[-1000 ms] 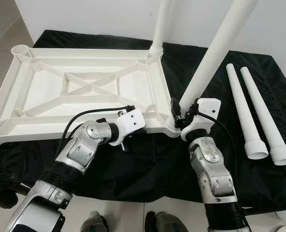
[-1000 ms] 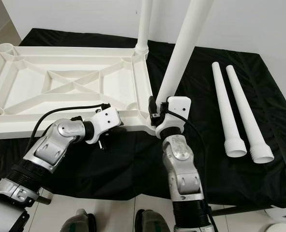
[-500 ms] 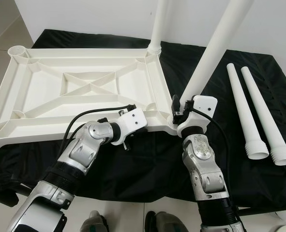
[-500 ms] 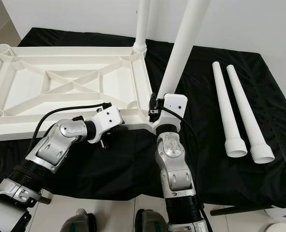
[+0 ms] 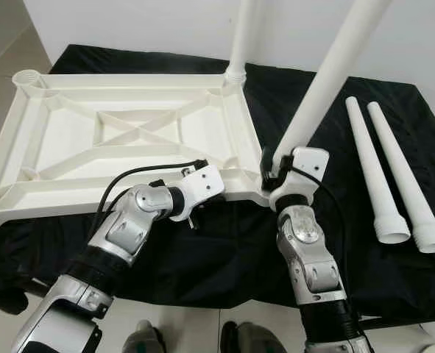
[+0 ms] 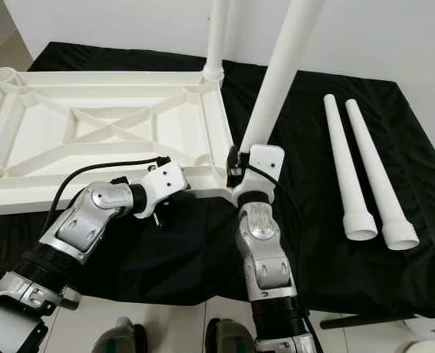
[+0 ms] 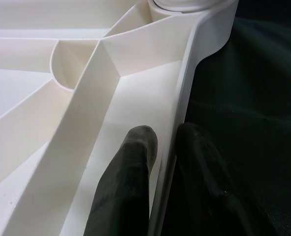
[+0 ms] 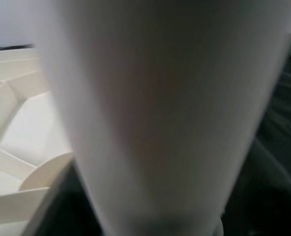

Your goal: Building children table

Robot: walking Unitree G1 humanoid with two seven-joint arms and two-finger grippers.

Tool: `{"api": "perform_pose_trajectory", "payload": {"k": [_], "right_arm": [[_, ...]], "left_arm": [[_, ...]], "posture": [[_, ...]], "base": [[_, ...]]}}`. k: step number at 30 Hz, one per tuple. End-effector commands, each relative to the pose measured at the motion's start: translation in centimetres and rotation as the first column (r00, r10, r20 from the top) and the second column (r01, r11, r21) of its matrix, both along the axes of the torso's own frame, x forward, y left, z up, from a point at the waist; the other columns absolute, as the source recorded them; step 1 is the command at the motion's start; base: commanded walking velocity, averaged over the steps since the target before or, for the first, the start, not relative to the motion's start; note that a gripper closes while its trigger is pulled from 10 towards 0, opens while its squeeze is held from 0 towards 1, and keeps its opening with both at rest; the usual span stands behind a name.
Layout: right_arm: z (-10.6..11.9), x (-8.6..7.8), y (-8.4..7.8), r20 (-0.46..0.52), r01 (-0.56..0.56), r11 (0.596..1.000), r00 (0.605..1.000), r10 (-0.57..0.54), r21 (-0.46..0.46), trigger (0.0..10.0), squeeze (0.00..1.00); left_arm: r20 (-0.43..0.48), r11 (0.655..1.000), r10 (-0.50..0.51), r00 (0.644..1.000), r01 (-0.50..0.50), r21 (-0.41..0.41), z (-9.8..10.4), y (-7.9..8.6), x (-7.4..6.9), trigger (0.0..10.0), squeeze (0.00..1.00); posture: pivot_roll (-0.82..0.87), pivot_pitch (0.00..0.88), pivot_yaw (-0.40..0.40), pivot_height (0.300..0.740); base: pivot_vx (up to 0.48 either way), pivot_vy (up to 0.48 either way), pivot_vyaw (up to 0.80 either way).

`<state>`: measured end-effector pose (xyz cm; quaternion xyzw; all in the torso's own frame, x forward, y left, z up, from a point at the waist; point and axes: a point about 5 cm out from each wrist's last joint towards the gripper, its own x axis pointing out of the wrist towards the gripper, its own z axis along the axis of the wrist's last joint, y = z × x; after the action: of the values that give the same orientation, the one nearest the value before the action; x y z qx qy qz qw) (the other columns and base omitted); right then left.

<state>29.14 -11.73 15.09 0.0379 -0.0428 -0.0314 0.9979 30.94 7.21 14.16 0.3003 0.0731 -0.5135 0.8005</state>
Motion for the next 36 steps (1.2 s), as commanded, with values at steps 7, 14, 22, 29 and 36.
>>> {"api": "perform_pose_trajectory", "payload": {"k": [7, 14, 22, 29, 36], "right_arm": [[-0.9, 0.0, -2.6, -0.014, -0.046, 0.998, 0.999, 0.047, 0.037, 10.0, 1.00], [-0.2, 0.0, -3.0, 0.026, -0.159, 0.987, 0.987, 0.159, 0.030, 10.0, 0.00], [0.4, -0.7, -4.2, 0.037, -0.458, 0.885, 0.886, 0.462, -0.087, 10.0, 0.00], [0.6, -0.9, -4.8, 0.035, -0.552, 0.826, 0.829, 0.559, -0.118, 10.0, 0.00], [0.9, -0.8, -5.9, 0.026, -0.646, 0.748, 0.754, 0.656, -0.150, 10.0, 0.00]], "left_arm": [[0.053, 1.000, -0.028, 0.998, 0.028, -0.006, 1.1, -0.3, 0.0, 10.0, 0.00], [0.053, 1.000, -0.030, 0.998, 0.030, -0.006, 1.1, -0.3, 0.0, 10.0, 0.00], [0.055, 0.999, -0.032, 0.998, 0.032, -0.006, 1.0, -0.4, 0.0, 10.0, 0.00], [0.057, 0.999, -0.033, 0.998, 0.034, -0.006, 1.1, -0.4, 0.0, 10.0, 0.00], [0.056, 0.999, -0.038, 0.998, 0.038, -0.005, 1.1, -0.5, 0.0, 10.0, 0.00]], "posture": [[-0.02, 0.058, -0.039, 0.740], [-0.02, 0.055, -0.040, 0.740], [-0.02, 0.048, -0.040, 0.740], [-0.02, 0.049, -0.035, 0.740], [-0.02, 0.055, -0.032, 0.740]], "base": [[0.000, 0.000, 0.00], [0.000, 0.000, 0.00], [0.000, 0.000, 0.00], [0.000, 0.000, 0.00], [0.000, 0.000, 0.00]]}}
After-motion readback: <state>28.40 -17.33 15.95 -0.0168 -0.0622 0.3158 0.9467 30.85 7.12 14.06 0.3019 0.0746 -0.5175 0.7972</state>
